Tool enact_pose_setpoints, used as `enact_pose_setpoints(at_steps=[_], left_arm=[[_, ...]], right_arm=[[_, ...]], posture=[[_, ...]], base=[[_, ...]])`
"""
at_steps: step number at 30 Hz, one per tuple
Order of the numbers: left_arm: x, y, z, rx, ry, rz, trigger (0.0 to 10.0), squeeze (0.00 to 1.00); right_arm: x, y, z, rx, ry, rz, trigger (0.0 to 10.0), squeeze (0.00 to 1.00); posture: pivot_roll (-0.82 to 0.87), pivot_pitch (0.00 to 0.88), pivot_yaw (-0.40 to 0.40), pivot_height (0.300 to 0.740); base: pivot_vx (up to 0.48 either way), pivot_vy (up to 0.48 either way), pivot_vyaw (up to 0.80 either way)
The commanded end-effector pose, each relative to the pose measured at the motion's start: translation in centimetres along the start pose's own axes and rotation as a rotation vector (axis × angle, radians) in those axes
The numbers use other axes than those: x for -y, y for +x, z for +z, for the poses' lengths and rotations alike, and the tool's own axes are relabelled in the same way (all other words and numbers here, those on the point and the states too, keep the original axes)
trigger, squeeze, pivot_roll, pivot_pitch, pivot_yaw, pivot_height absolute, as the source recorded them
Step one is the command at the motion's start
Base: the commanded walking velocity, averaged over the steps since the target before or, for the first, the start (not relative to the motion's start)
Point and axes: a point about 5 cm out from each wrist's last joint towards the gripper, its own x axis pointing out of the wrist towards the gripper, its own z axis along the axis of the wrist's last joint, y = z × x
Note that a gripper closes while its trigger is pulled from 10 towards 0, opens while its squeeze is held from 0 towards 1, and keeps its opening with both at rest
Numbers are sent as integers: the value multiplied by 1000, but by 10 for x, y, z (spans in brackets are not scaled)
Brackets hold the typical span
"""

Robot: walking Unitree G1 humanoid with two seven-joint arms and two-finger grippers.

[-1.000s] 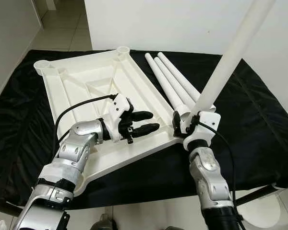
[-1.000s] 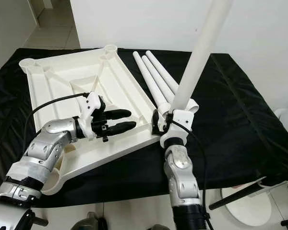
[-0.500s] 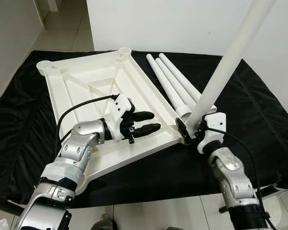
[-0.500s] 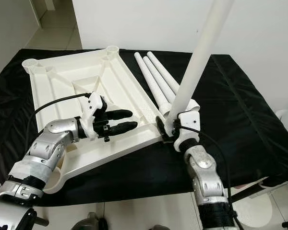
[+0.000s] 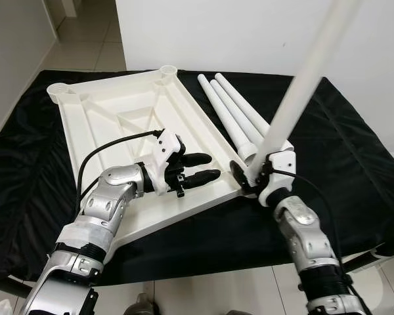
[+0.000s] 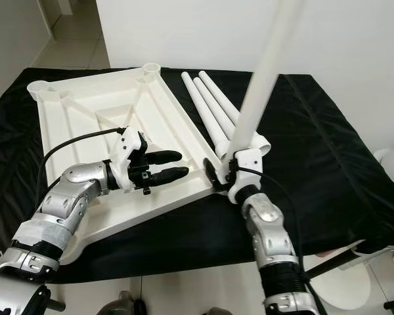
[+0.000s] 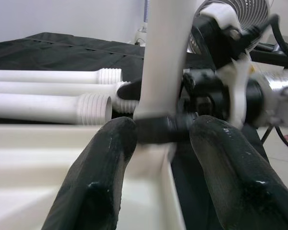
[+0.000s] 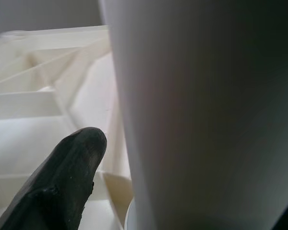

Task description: Building children table

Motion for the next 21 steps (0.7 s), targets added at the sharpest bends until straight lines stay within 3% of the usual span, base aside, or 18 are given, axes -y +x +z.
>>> enact_pose_setpoints(at_steps=[1, 7, 10, 14, 16, 21], left_arm=[[-2, -1, 2, -5, 14, 19, 10000, 0], [-6, -6, 3, -11, 17, 34, 10000, 0], [-7, -8, 3, -14, 18, 39, 10000, 0], [-8, -10, 3, -17, 19, 41, 10000, 0], [-8, -12, 1, -33, 19, 38, 10000, 0], [-8, -14, -1, -50, 18, 29, 10000, 0]], right_arm=[[-19, 8, -3, -10, 5, 92, 10000, 0], [-33, 14, -2, 3, 12, 146, 10000, 0], [-32, 12, -2, 3, 11, 141, 10000, 0], [-25, 7, -4, 1, -2, 128, 10000, 0], [-8, -3, -5, -4, -35, 112, 10000, 0], [5, -7, -2, 0, -65, 113, 10000, 0]], posture=[[11, 3, -15, 740], [18, 2, -25, 740], [19, 3, -28, 740], [15, 4, -26, 740], [8, 2, -22, 740], [3, 0, -16, 740]], base=[[0, 0, 0], [0, 0, 0], [0, 0, 0], [0, 0, 0], [0, 0, 0], [0, 0, 0]])
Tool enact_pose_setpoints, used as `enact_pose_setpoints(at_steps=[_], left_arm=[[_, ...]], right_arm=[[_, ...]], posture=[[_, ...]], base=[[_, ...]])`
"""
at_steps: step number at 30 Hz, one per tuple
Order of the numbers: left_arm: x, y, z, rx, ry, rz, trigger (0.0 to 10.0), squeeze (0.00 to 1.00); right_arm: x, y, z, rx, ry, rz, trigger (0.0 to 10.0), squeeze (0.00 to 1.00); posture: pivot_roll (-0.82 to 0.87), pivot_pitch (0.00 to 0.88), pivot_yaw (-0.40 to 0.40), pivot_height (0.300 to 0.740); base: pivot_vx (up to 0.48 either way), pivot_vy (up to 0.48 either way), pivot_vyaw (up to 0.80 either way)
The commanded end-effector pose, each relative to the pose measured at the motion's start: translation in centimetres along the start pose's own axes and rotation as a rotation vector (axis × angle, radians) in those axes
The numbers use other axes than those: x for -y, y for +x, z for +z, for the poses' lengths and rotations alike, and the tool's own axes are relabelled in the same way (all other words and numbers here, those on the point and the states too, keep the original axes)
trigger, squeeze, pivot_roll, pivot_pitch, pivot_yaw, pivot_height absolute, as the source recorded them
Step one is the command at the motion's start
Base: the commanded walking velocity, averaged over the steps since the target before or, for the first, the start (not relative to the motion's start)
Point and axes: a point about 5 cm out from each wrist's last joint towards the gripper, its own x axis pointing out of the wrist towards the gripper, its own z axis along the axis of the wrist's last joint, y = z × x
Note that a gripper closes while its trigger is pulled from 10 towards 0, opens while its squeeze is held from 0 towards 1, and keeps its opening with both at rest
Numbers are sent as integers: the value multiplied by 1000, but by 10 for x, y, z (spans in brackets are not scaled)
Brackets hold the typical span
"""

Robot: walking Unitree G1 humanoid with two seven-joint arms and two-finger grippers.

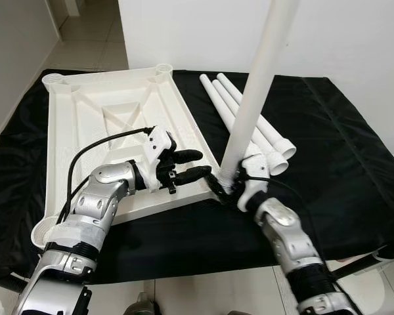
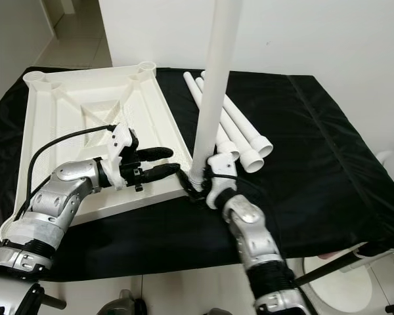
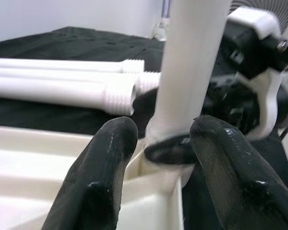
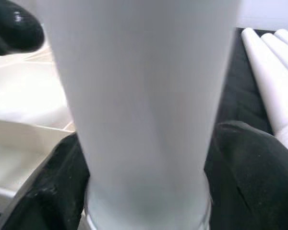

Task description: Building children table

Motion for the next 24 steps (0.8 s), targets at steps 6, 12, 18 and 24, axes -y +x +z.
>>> enact_pose_setpoints(at_steps=[6, 12, 18, 24], left_arm=[[0, 1, -4, -41, 19, -14, 10000, 0], [3, 1, -8, -51, 24, -10, 10000, 0], [4, 0, -11, -56, 38, 19, 10000, 0], [4, -2, -12, -60, 39, 23, 10000, 0]], right_arm=[[18, 0, 11, 18, -64, 16, 10000, 0], [23, 4, 12, 1, -93, 26, 10000, 0], [19, 5, 6, -22, -62, 62, 0, 0], [18, 3, 4, -15, -29, 50, 0, 0]], posture=[[6, 0, -16, 740], [22, 0, -36, 740], [40, 0, -54, 740], [44, 0, -58, 740]], base=[[0, 0, 0], [0, 0, 0], [0, 0, 0], [0, 0, 0]])
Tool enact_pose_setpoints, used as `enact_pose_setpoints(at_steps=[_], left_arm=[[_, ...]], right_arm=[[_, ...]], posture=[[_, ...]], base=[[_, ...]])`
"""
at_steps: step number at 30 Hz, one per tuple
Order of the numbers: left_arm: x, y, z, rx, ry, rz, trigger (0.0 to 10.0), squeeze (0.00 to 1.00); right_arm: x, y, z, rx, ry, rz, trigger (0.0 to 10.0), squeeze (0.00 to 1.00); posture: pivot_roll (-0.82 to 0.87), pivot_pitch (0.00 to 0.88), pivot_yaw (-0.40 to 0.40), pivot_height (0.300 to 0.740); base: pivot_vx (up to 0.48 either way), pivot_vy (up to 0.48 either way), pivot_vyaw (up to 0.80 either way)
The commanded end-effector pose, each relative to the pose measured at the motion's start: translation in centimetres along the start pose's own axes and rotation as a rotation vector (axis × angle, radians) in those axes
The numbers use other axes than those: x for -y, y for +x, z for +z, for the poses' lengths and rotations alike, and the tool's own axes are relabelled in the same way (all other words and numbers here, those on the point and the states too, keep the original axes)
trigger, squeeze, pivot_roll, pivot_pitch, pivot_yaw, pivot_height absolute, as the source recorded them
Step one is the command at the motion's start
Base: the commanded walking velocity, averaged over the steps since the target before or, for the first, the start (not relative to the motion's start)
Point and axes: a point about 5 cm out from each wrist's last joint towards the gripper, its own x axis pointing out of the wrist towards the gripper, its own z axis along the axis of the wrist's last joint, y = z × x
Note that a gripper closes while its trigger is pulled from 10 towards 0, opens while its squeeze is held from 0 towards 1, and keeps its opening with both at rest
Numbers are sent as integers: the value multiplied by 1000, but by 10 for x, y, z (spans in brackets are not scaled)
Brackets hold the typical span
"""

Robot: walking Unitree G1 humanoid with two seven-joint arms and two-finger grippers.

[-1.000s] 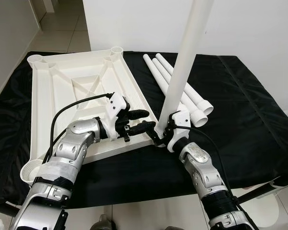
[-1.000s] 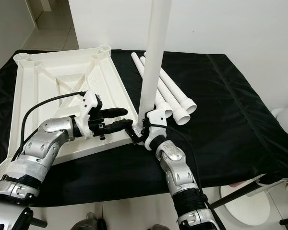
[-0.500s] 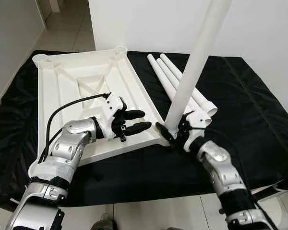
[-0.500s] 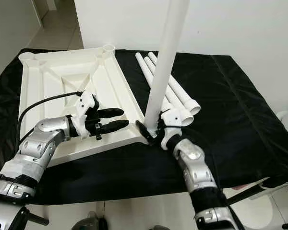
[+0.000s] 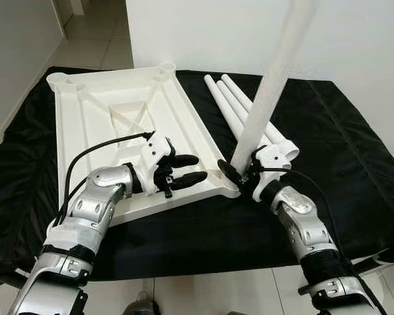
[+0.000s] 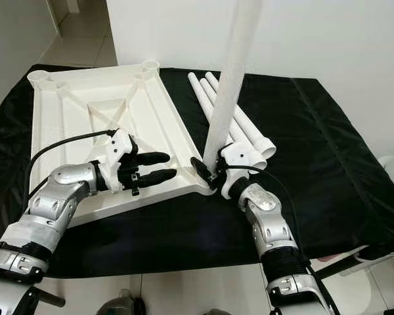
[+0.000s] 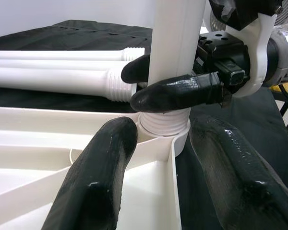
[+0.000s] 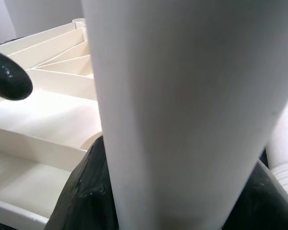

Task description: Building children table

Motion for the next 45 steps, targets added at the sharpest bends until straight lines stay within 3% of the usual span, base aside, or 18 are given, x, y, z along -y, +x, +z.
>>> enact_pose_setpoints(at_steps=[1, 4, 5, 6, 8, 18, 19, 21, 25, 27, 35, 36, 45], left_arm=[[0, 0, -4, -20, 5, 29, 10000, 0], [0, 0, -5, -21, 6, 29, 10000, 0], [0, 0, -5, -21, 7, 29, 10000, 0], [0, 0, -5, -21, 8, 28, 10000, 0], [0, 0, -5, -21, 8, 28, 10000, 0], [1, 2, -5, -19, 8, 17, 10000, 0], [1, 2, -5, -18, 8, 15, 10000, 0], [1, 2, -5, -18, 8, 15, 10000, 0], [1, 3, -5, -16, 7, 13, 10000, 0], [1, 3, -5, -16, 7, 13, 10000, 0], [1, 3, -5, -18, 8, 11, 10000, 0], [0, 3, -4, -19, 9, 12, 10000, 0], [-1, 4, -3, -13, 9, 14, 10000, 0]], right_arm=[[1, -6, -9, -30, 28, -24, 0, 0], [1, -7, -10, -27, 34, -44, 0, 0], [1, -7, -10, -23, 43, -54, 4588, 0], [0, -7, -10, -17, 59, -78, 10000, 0], [0, -7, -10, -17, 59, -78, 10000, 0], [-4, -5, -9, -12, 115, -386, 10000, 0], [-8, -4, -11, -22, 151, -470, 10000, 0], [-8, -4, -11, -22, 151, -470, 10000, 0], [-17, -4, -16, -48, 209, -734, 10000, 0], [-19, -5, -18, -48, 231, -783, 10000, 0], [-25, 0, -11, -15, 233, -757, 10000, 0], [-26, 1, -9, 4, 235, -736, 10000, 1000], [-29, 1, 5, 72, 195, -638, 10000, 1000]], posture=[[44, 0, -58, 740], [44, 0, -58, 740], [44, 0, -58, 740], [41, 0, -59, 740], [41, 0, -59, 740], [27, 0, -50, 740], [25, 0, -49, 740], [25, 0, -49, 740], [23, 0, -48, 740], [25, 0, -45, 740], [19, 0, -33, 740], [19, 0, -33, 740], [9, 0, -27, 740]], base=[[0, 0, 0], [0, 0, 0], [0, 0, 0], [0, 0, 0], [0, 0, 0], [0, 0, 0], [0, 0, 0], [0, 0, 0], [0, 0, 0], [0, 0, 0], [0, 0, 0], [0, 0, 0], [0, 0, 0]])
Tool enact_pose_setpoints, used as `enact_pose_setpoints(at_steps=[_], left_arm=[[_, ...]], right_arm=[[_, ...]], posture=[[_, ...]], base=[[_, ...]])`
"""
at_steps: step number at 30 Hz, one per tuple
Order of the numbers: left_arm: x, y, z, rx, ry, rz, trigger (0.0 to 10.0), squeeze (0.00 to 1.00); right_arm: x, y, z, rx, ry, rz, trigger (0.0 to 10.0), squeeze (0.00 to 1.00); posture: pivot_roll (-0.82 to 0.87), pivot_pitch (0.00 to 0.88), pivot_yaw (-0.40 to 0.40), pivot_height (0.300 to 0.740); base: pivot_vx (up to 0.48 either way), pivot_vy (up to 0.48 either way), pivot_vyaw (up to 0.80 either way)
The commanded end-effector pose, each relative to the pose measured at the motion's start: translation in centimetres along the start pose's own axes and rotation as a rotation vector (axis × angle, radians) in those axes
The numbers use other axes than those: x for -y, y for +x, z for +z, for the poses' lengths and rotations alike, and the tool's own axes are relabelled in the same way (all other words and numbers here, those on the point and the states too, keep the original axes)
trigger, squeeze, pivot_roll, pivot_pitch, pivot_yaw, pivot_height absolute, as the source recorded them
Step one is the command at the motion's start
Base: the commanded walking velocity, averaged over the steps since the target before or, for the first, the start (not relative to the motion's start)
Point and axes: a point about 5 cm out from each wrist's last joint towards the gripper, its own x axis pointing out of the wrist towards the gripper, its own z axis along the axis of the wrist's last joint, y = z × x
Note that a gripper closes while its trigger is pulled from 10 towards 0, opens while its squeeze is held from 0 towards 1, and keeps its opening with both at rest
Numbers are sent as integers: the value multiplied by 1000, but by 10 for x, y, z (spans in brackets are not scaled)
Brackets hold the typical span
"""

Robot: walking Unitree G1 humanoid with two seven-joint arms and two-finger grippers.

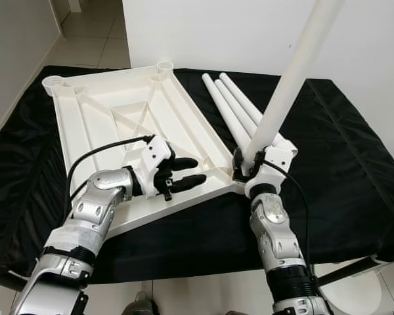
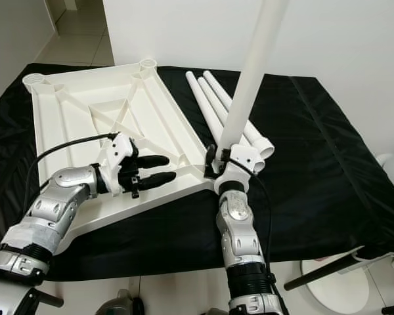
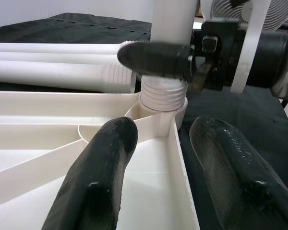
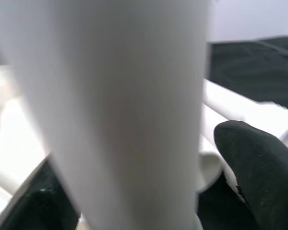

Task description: Building children table

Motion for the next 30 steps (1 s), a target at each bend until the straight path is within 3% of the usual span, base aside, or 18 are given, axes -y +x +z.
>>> enact_pose_setpoints(at_steps=[1, 4, 5, 6, 7, 12, 15, 23, 30], left_arm=[[-2, 3, 2, -5, 14, 12, 10000, 0], [-2, 3, 2, -3, 14, 12, 10000, 0], [-2, 4, 3, 1, 13, 11, 10000, 0], [-2, 4, 3, 1, 13, 11, 10000, 0], [-1, 4, 3, 2, 11, 10, 10000, 0], [-1, 5, 2, 3, 11, 8, 10000, 0], [-1, 8, 3, 9, 10, 4, 10000, 0], [0, 9, 3, 12, 9, -3, 10000, 0], [0, 8, 4, 11, 11, 0, 10000, 0]], right_arm=[[-5, -7, -5, -12, 10, 32, 10000, 1000], [-5, -8, -3, -3, 2, 56, 10000, 1000], [0, -9, -3, -22, -23, 130, 10000, 376], [0, -9, -3, -22, -23, 130, 10000, 376], [3, -9, -3, -32, -31, 164, 10000, 0], [14, -9, 1, -27, -96, 242, 10000, 0], [30, -5, 9, -7, -174, 353, 10000, 0], [36, 1, 9, -36, -226, 477, 10000, 0], [32, 5, 3, -80, -242, 590, 10000, 0]], posture=[[9, 0, -27, 740], [9, 0, -27, 740], [4, 0, -23, 740], [4, 0, -23, 740], [4, 0, -24, 740], [-1, 0, -24, 740], [1, 0, -24, 740], [4, 0, -25, 740], [13, 0, -24, 740]], base=[[0, 0, 0], [0, 0, 0], [0, 0, 0], [0, 0, 0], [0, 0, 0], [0, 0, 0], [0, 0, 0], [0, 0, 0], [0, 0, 0]])
